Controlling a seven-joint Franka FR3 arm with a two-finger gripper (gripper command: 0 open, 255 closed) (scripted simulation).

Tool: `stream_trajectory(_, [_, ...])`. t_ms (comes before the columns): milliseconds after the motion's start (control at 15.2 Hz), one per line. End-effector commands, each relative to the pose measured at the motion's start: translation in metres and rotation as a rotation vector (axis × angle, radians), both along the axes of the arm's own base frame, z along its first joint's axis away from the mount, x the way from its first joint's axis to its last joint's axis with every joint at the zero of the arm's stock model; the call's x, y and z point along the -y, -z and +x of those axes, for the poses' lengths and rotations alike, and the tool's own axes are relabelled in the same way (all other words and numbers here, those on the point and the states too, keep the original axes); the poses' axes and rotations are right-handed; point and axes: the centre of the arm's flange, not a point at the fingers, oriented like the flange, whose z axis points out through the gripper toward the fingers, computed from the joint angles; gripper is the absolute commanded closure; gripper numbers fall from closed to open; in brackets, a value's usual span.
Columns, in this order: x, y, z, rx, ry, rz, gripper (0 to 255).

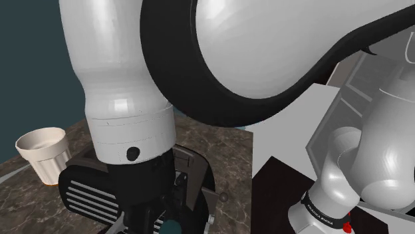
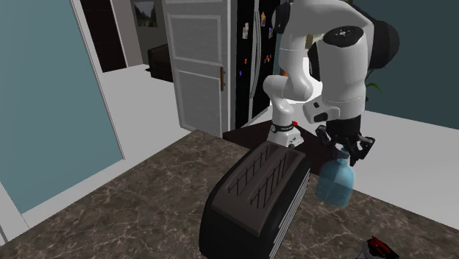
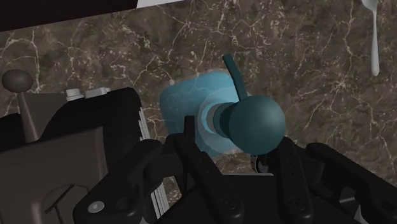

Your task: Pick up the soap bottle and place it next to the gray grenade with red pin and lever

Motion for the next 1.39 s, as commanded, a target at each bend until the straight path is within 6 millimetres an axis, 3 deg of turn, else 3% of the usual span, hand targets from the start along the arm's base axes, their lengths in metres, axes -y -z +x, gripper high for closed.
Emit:
stream_trajectory(0, [0.001,0.011,0.001,0.001,0.0,0.001,255])
stream_trajectory(792, [0.001,0.077,0.001,0.001,0.0,0.001,255])
stream_trajectory(1320, [0.001,0.077,0.001,0.001,0.0,0.001,255])
